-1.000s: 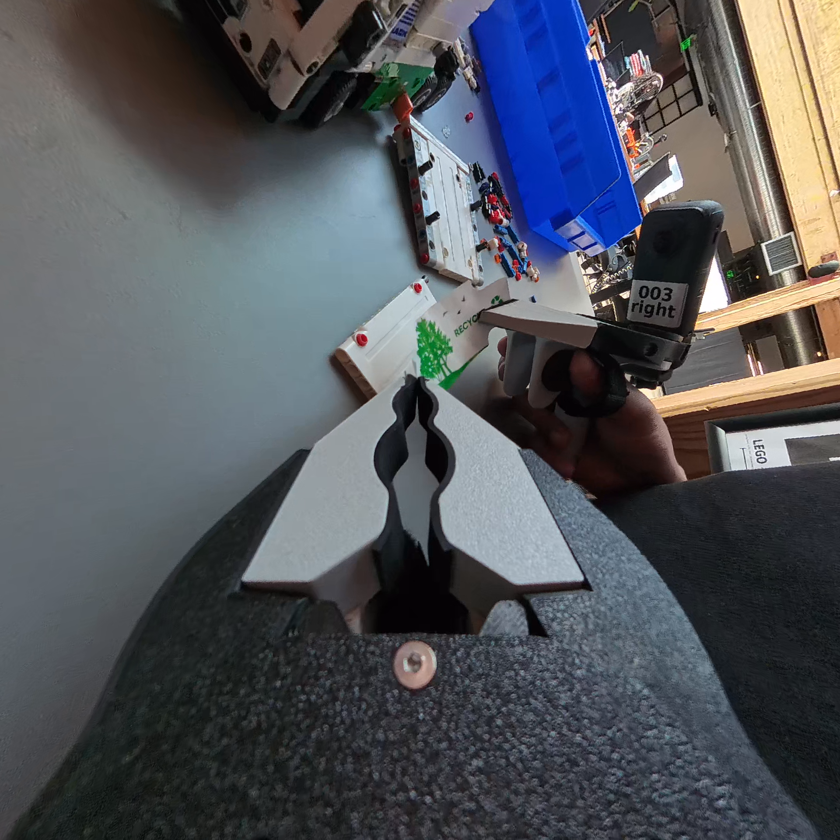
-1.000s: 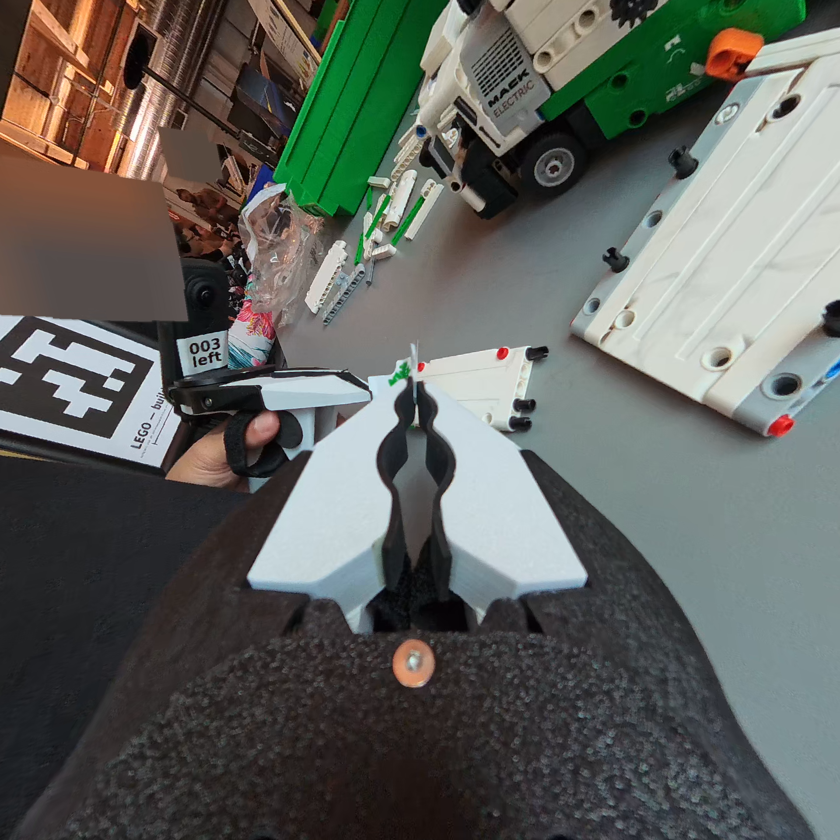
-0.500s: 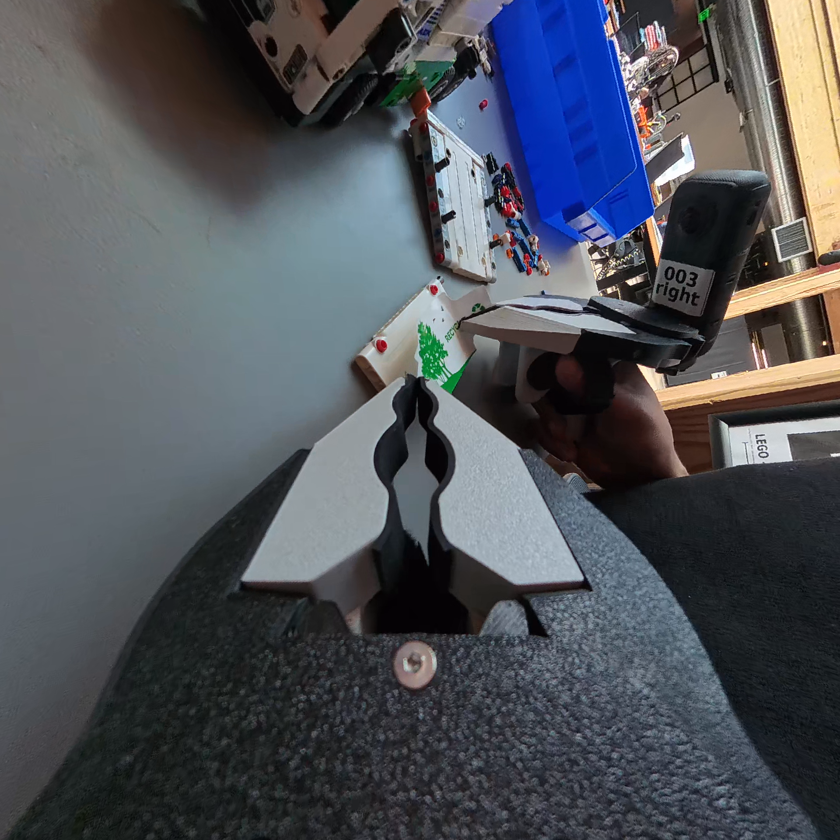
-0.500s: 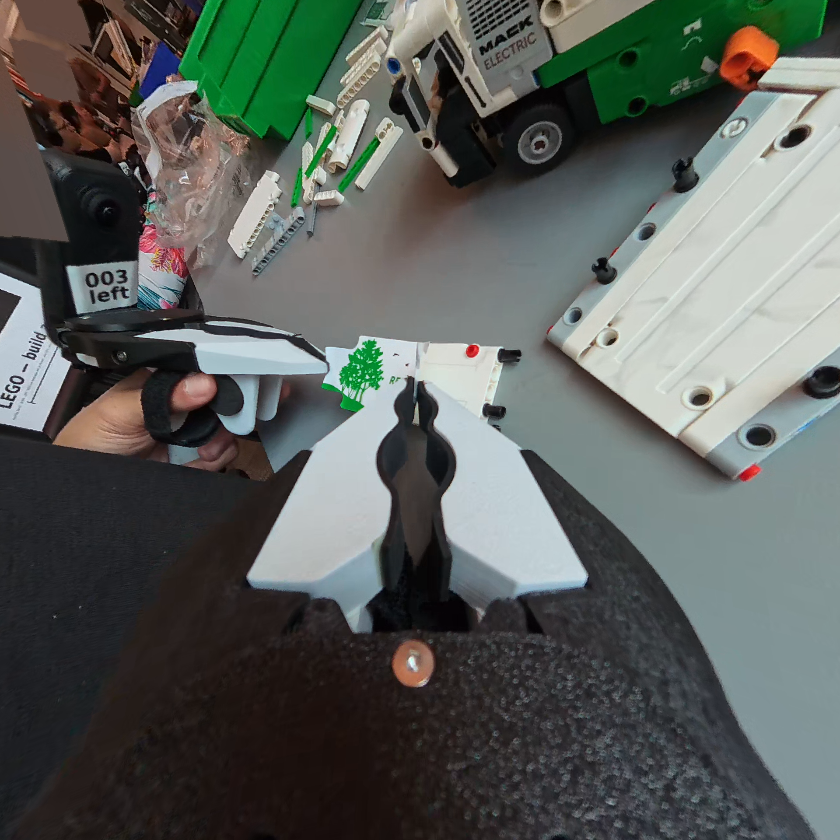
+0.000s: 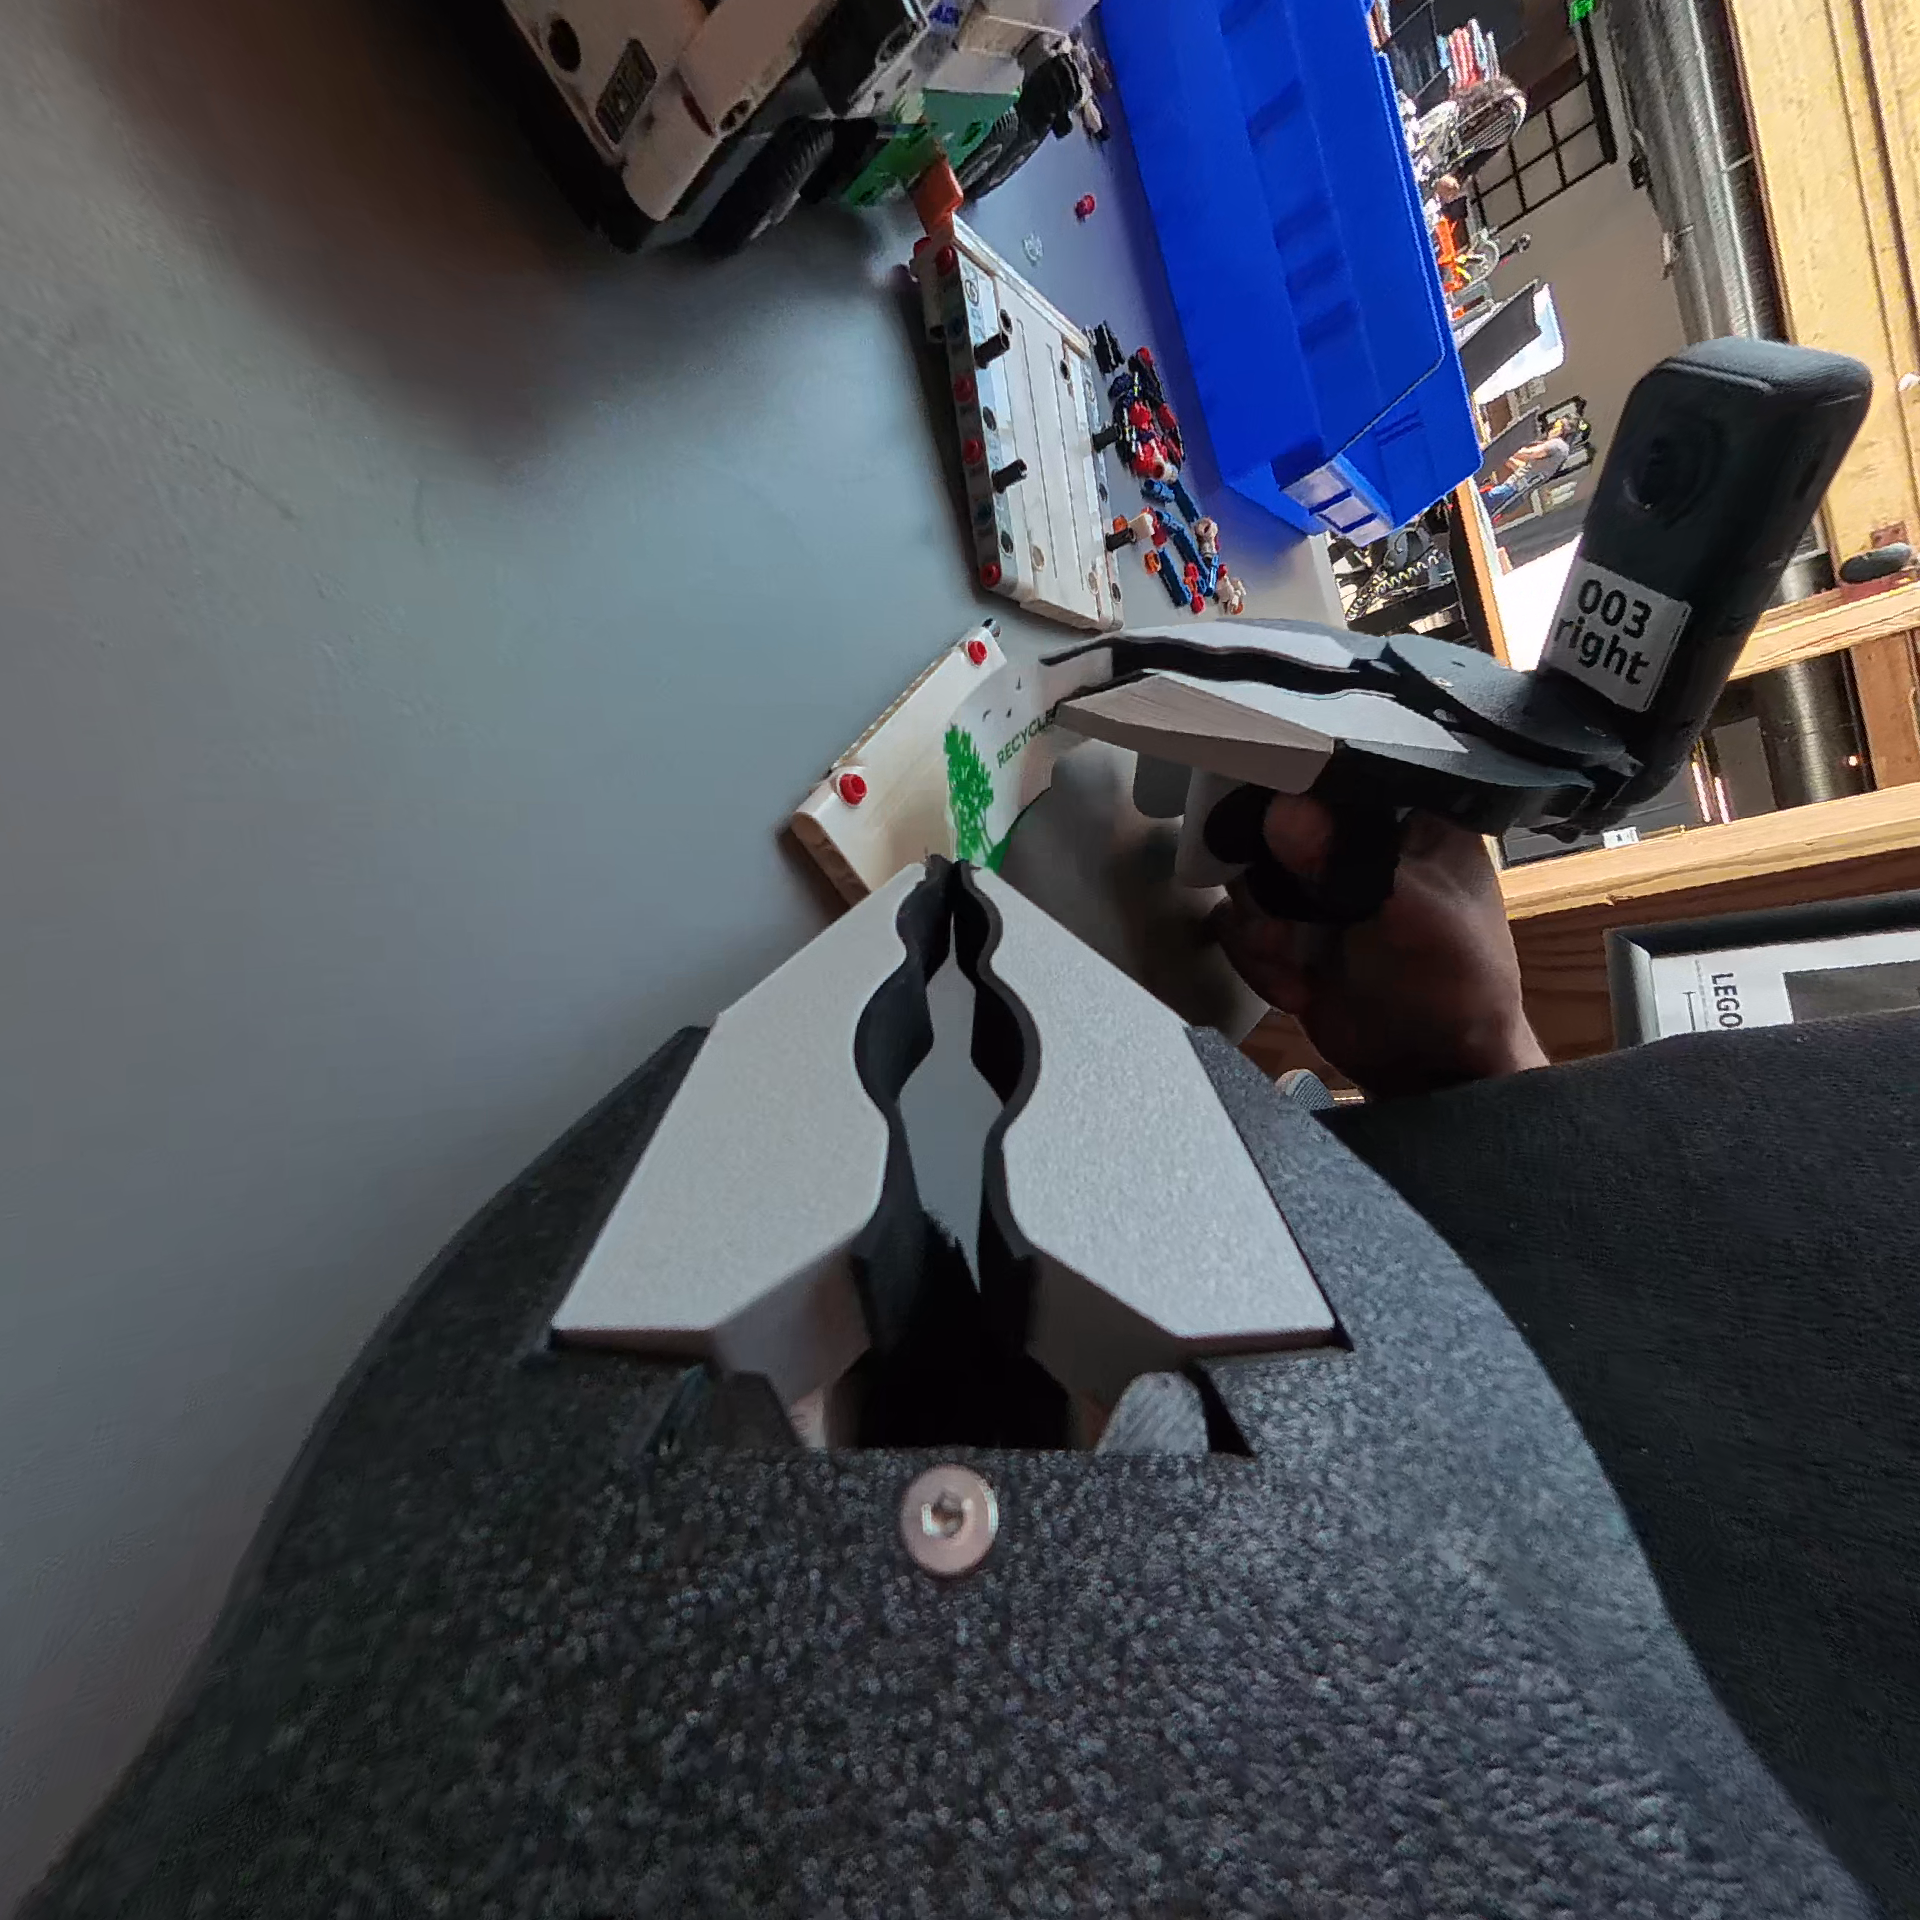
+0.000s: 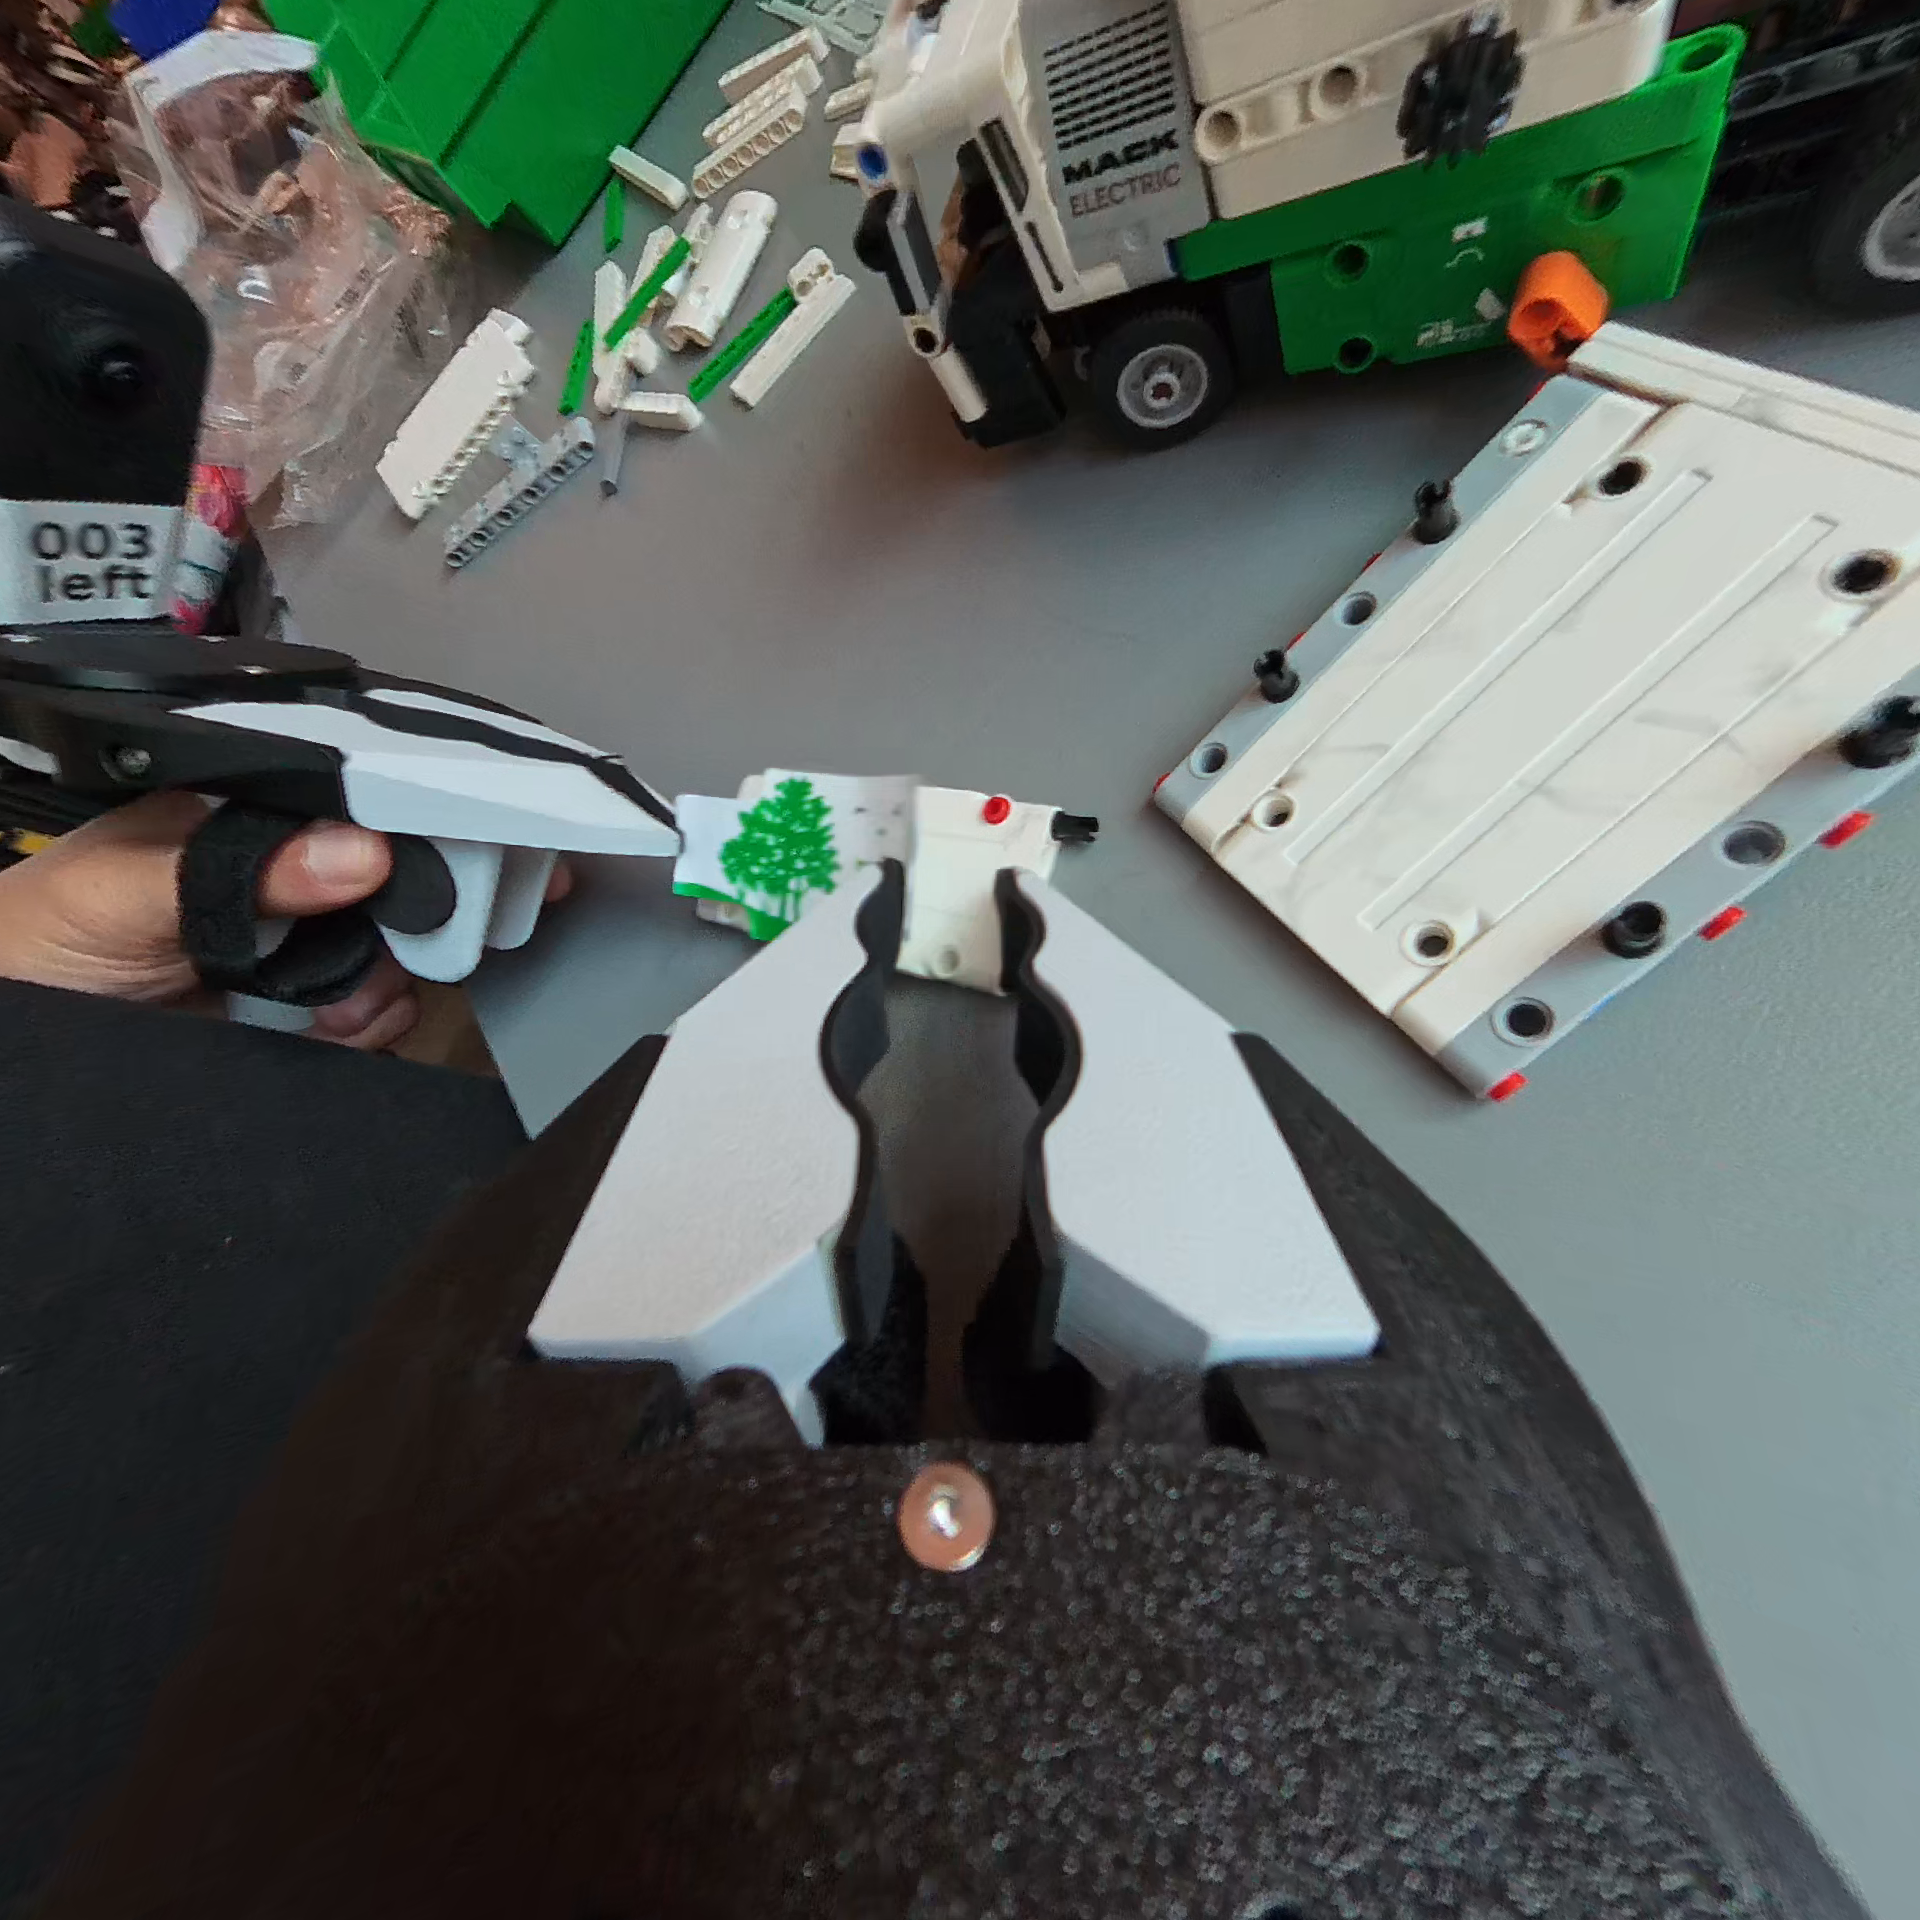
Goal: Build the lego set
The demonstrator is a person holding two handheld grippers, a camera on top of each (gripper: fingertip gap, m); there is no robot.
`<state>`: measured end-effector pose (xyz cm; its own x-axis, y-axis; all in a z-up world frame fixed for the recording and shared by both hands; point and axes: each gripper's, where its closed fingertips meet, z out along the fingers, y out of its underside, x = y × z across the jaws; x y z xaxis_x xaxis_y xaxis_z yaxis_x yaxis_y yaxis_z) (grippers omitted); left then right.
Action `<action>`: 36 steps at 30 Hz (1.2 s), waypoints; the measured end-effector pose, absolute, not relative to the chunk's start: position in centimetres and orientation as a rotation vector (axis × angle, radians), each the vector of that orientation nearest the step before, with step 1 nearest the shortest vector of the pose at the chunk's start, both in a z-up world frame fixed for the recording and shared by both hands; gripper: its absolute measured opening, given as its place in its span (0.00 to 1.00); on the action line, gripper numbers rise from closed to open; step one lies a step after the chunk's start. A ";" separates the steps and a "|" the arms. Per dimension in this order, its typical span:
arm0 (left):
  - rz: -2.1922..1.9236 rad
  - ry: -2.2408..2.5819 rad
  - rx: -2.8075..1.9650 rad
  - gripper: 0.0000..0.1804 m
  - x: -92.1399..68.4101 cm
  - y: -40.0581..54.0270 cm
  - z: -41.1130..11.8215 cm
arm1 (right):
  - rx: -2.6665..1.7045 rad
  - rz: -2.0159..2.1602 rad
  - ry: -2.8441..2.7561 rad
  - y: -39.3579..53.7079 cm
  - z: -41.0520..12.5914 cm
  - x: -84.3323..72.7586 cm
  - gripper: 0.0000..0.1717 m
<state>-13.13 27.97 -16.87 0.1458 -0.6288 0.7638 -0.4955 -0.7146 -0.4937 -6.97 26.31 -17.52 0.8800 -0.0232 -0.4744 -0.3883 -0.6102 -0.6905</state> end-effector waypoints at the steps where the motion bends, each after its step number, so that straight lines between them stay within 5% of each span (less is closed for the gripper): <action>1: -1.611 1.127 -2.279 0.00 -13.2 28.2 -17.0 | -2.188 0.486 0.287 26.2 -17.6 -6.4 0.12; 11: -1.652 1.103 -2.267 0.00 -13.1 28.4 -16.6 | -2.171 0.472 0.226 26.1 -17.2 -6.6 0.12; 18: -1.649 1.116 -2.267 0.00 -13.1 28.3 -16.5 | -2.138 0.512 0.188 26.2 -16.7 -7.1 0.00; 36: -1.624 1.322 -2.030 0.00 -14.2 26.8 -15.6 | -1.975 0.913 0.324 23.9 -15.1 -8.1 0.00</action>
